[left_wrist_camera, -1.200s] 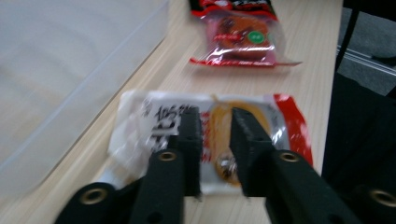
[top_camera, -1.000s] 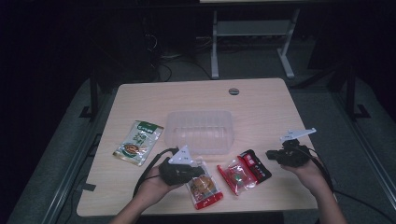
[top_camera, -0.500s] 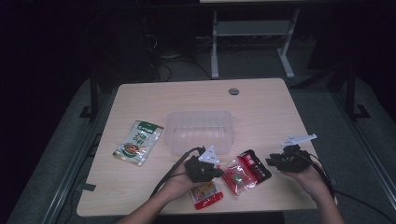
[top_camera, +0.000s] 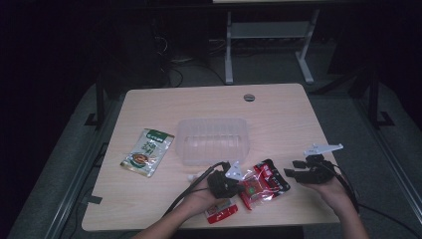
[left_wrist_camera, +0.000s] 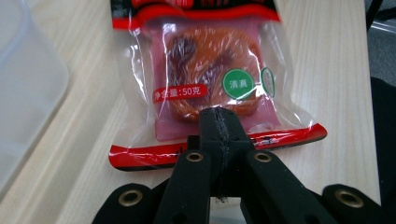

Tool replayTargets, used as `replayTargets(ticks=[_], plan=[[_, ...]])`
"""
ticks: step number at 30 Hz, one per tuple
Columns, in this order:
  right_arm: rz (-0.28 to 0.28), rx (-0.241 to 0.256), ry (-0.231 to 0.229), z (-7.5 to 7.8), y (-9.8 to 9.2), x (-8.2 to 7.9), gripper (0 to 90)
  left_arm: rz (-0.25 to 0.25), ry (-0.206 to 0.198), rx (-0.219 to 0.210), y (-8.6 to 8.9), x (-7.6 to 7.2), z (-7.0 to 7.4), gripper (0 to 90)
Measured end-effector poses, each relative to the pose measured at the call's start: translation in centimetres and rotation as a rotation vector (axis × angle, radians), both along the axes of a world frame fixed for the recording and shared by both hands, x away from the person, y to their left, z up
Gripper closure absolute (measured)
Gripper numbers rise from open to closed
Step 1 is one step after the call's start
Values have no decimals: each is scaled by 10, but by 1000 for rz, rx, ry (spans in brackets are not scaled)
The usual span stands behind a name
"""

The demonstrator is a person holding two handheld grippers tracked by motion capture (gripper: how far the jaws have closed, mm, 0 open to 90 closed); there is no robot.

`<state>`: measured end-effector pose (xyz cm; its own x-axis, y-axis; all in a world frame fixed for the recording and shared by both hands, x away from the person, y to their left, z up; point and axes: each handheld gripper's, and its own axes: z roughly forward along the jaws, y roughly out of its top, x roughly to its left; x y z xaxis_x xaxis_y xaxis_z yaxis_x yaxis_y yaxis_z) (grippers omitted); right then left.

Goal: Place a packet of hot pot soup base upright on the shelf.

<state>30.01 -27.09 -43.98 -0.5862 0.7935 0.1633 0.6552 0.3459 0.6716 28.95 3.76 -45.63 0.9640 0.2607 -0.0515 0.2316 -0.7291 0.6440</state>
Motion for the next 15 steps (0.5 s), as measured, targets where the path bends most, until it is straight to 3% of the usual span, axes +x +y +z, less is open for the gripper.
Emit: replayTargets(ticks=[1,6,10,15], plan=[[2,5,-1,0,1,0,460,17,13,-17,0,-1,-1,898],[28,23,3,1,4,0,437,1,12,18,2,2,-2,898],[58,63,13,1,8,1,410,19,29,9,2,2,-4,899],[81,95,59,0,12,3,397,21,35,2,2,2,-4,899]])
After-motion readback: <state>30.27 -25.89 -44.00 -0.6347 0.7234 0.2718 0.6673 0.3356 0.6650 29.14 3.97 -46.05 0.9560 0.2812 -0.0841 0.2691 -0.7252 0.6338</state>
